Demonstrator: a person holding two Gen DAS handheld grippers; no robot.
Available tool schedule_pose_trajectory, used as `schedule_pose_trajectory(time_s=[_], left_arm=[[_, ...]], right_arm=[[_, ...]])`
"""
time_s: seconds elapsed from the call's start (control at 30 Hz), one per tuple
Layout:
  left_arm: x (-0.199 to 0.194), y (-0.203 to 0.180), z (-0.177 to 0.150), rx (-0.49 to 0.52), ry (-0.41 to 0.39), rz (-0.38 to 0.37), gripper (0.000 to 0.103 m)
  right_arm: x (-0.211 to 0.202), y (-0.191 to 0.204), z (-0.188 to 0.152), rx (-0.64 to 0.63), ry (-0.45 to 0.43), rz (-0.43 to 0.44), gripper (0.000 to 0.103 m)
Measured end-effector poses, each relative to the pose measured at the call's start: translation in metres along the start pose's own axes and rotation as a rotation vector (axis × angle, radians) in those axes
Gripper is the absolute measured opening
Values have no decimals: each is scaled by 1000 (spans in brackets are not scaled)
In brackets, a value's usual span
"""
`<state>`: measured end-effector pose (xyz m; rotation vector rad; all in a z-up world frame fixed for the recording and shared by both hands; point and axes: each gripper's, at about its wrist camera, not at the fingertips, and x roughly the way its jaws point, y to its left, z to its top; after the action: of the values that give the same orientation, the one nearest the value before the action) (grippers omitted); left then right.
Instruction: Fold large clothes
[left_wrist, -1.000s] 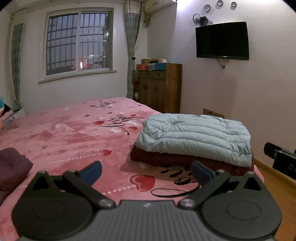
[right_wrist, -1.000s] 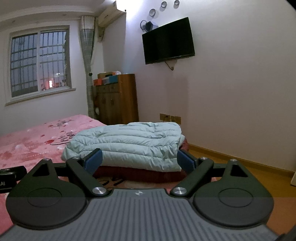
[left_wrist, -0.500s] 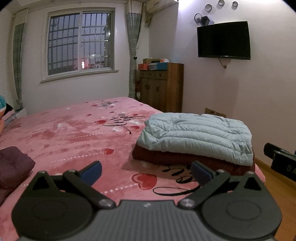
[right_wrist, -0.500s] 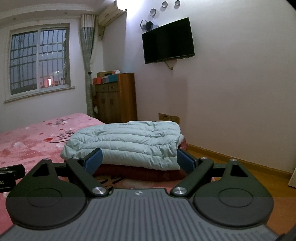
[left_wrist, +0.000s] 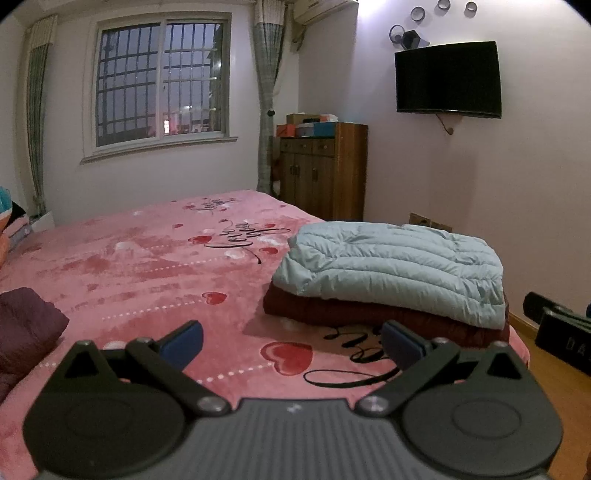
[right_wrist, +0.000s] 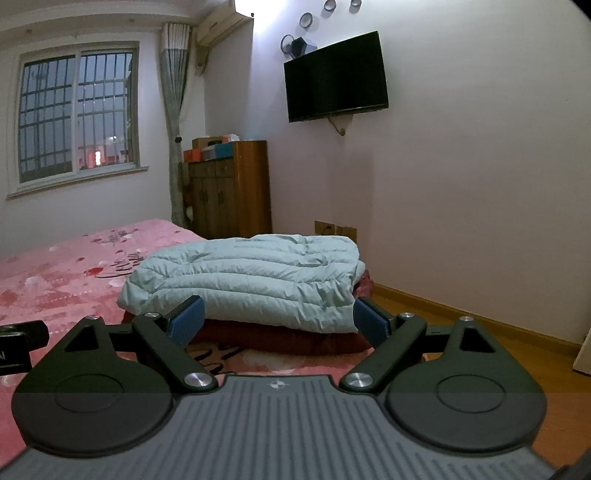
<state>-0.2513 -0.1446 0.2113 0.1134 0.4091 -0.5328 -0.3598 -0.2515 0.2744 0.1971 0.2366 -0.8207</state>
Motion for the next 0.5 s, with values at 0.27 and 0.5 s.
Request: schedule_pose_trajectory(time_s=[0.27, 0.5], left_arm=[[0, -1, -1, -1, -3, -5, 102], [1, -2, -1, -7, -8, -5, 102]], right_arm=[[3, 0, 0, -6, 3, -2, 103], [8, -1, 0, -6, 8, -3, 103]])
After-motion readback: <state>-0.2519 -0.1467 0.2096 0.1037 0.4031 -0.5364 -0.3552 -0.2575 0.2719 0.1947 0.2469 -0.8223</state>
